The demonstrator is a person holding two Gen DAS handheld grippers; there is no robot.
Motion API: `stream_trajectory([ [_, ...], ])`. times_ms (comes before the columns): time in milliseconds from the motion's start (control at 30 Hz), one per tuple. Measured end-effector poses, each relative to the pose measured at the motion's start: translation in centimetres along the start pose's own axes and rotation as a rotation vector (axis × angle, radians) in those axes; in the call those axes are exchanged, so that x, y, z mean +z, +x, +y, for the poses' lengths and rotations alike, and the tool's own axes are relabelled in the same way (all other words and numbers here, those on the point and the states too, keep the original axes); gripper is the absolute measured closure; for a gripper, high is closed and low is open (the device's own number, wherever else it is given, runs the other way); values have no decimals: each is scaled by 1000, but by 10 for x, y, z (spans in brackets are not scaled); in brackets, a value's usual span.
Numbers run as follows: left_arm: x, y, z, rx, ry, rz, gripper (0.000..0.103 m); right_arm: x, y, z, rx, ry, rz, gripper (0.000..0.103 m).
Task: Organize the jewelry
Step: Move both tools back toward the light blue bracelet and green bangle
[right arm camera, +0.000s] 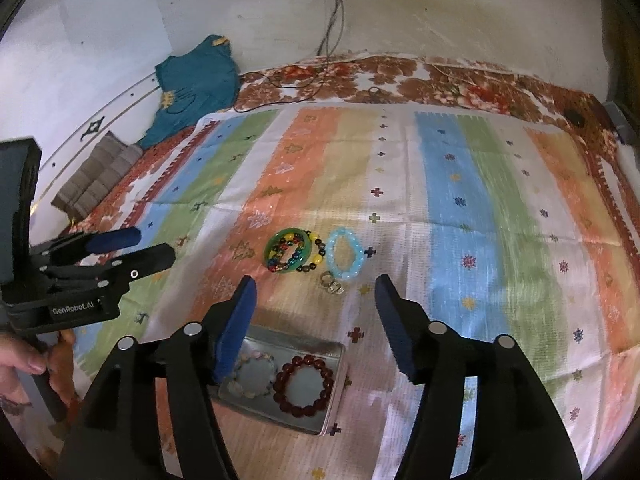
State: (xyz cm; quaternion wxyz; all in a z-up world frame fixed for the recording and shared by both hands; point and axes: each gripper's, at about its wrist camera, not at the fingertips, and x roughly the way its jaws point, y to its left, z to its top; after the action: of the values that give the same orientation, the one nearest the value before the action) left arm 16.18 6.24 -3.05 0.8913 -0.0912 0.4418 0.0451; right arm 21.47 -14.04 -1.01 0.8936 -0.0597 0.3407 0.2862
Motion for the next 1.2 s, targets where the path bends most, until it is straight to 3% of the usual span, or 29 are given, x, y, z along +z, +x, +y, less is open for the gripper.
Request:
stream_trajectory([
  [167,7,13,4,30,-2,15,21,5,11,-4,-22,6,14,31],
  [333,12,29,7,50,1,40,20,9,21,-4,-43,-13,30,27],
  [1200,11,89,-1,53,152,178,20,28,91,-19,-92,-39,132,25],
])
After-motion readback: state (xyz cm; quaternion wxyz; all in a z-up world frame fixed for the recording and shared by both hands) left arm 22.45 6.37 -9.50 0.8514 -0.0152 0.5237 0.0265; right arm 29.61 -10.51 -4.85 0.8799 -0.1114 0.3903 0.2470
